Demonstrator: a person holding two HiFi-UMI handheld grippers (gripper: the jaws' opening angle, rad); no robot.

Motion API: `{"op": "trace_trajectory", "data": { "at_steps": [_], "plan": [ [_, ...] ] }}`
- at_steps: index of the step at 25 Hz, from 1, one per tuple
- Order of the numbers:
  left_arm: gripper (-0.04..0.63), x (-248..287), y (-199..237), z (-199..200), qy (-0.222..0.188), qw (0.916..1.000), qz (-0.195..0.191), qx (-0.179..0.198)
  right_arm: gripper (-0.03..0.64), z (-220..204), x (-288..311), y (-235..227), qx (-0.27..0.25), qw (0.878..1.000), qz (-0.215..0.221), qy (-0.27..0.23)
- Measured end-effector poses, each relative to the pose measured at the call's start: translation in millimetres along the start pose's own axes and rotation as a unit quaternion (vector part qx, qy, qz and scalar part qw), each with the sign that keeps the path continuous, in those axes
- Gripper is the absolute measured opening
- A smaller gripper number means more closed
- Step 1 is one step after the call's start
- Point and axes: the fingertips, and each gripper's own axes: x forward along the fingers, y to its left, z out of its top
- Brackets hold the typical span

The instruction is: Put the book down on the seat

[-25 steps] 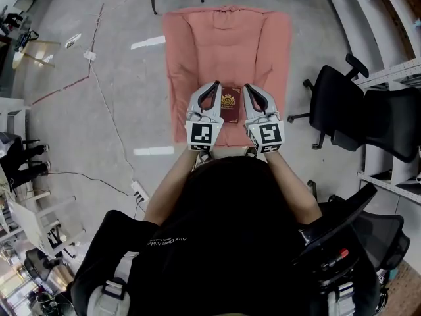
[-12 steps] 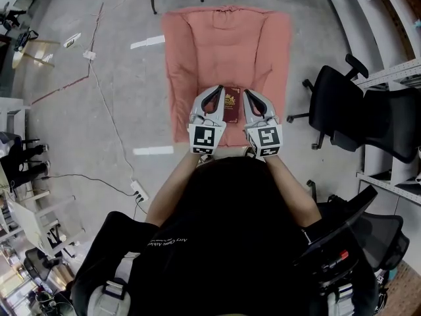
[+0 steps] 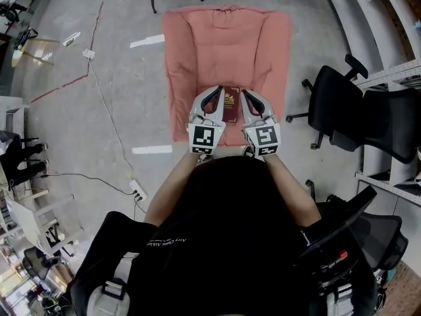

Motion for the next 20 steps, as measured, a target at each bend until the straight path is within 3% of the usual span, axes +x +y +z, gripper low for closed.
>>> {"op": "trace_trajectory", "data": {
  "at_steps": [20],
  "plan": [
    [-0.003,-0.6,-10.3,-9.1,0.016,0.9997,-0.017,-0.009,0.006,-5.0,-4.0,3.1,0.003,1.000,0.000,0.010]
  ]
}}
